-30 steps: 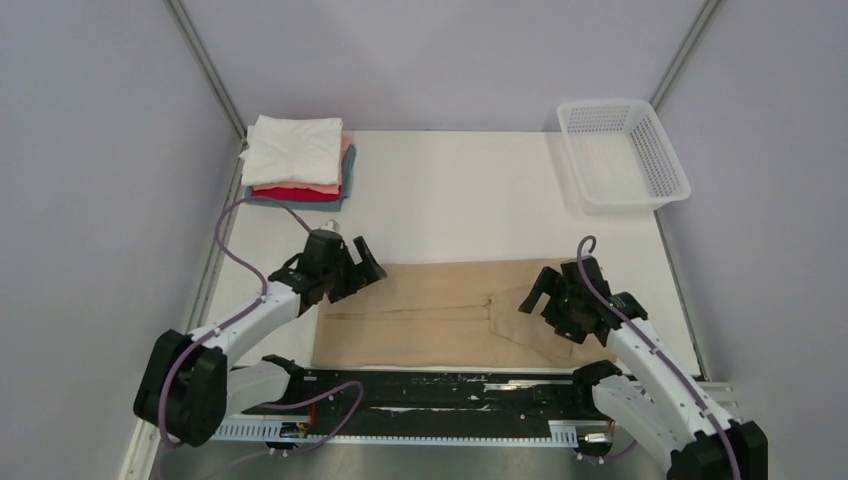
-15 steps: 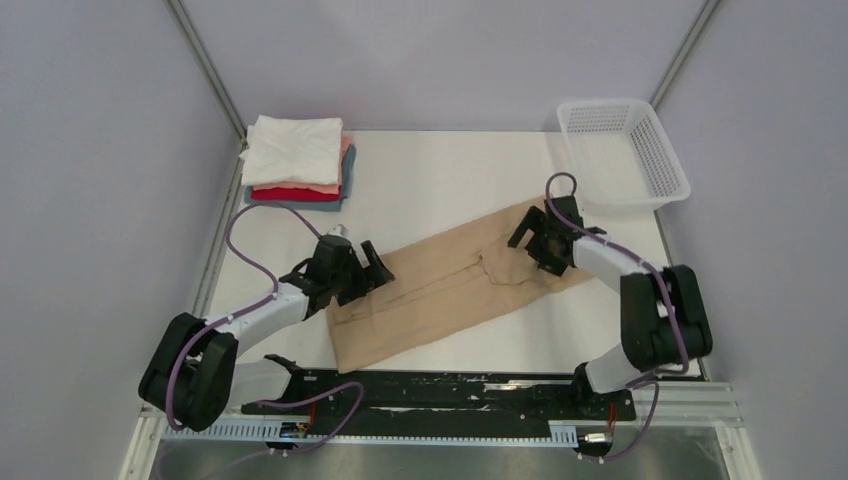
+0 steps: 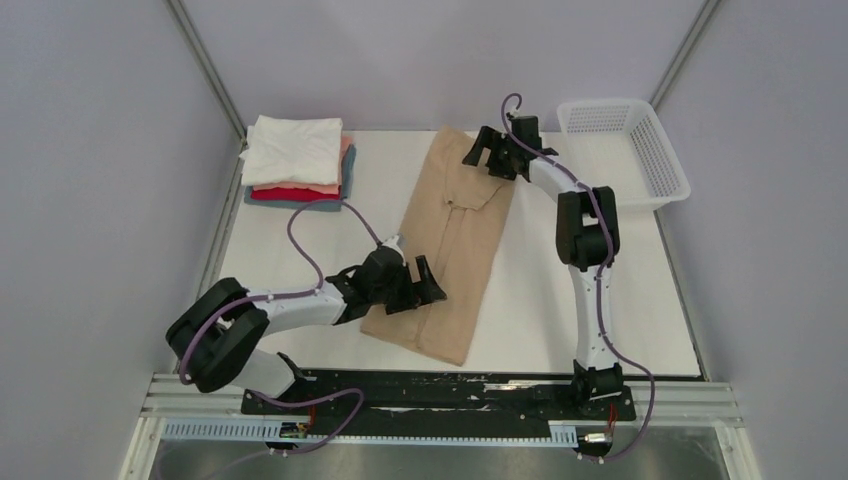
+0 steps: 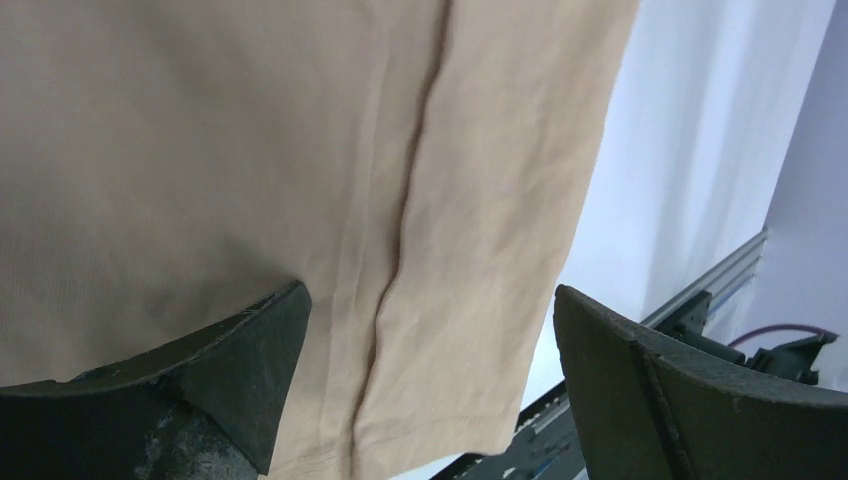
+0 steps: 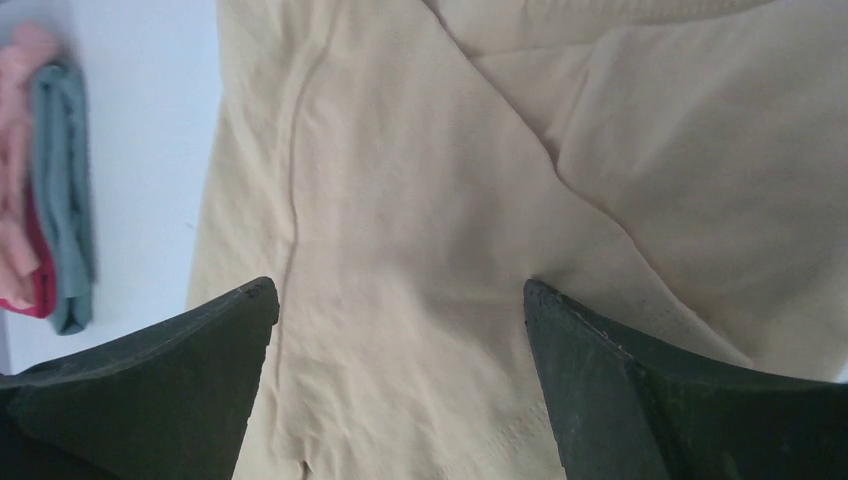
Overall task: Fold and stack the t-shirts
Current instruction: Rotate the tshirt 90 degrees
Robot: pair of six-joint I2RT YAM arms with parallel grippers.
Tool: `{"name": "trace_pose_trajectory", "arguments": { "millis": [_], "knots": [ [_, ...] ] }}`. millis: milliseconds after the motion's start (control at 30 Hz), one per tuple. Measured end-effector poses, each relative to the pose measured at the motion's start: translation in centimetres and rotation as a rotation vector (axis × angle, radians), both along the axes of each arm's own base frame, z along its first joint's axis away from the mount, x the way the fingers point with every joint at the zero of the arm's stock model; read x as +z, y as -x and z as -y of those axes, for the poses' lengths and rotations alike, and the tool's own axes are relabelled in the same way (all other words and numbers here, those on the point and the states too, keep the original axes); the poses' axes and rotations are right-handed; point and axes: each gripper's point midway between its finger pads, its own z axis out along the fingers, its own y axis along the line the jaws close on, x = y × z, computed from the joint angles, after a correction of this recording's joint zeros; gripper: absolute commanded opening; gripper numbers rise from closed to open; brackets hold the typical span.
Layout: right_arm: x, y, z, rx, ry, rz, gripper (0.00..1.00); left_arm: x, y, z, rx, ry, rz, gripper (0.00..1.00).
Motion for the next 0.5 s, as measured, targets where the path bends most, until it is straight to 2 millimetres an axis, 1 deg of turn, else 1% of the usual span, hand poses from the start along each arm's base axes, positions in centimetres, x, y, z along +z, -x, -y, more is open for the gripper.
{"name": "trace_pose_trajectory", "arguments": {
  "millis": [67,133,200,267,367,400,500],
  "knots": [
    [0.2,-1.4,-1.4,0.047,-0.034,0.023,1.0,0.1,0.1,1.9,-0.041,0.003,-0.005,1.0],
    [0.3,-2.5,-3.0,0.09,-0.065,0.05,1.0,0.1,0.2,3.3,-0.071,0.006,-0.008,1.0],
    [0.4,-2.9,-4.4,0.123,-0.078,0.067,1.0,0.1,0.4,4.3,-0.096,0.014,-0.008,1.0],
    [0.6,-3.0,-5.7,0.148,-0.077,0.083,1.0,0.1,0.8,4.9,-0.115,0.02,-0.007,1.0],
    [0.8,-2.3,-7.4,0.177,-0.067,0.08,1.0,0.3,1.7,5.6,-0.148,0.009,-0.001,1.0],
    [0.9,-2.2,-7.7,0.182,-0.059,0.081,1.0,0.4,2.0,5.8,-0.158,-0.002,0.003,1.0],
    [1.3,-1.3,-7.8,0.177,-0.003,0.076,1.0,1.4,2.6,5.9,-0.177,-0.035,0.048,1.0]
  ]
}}
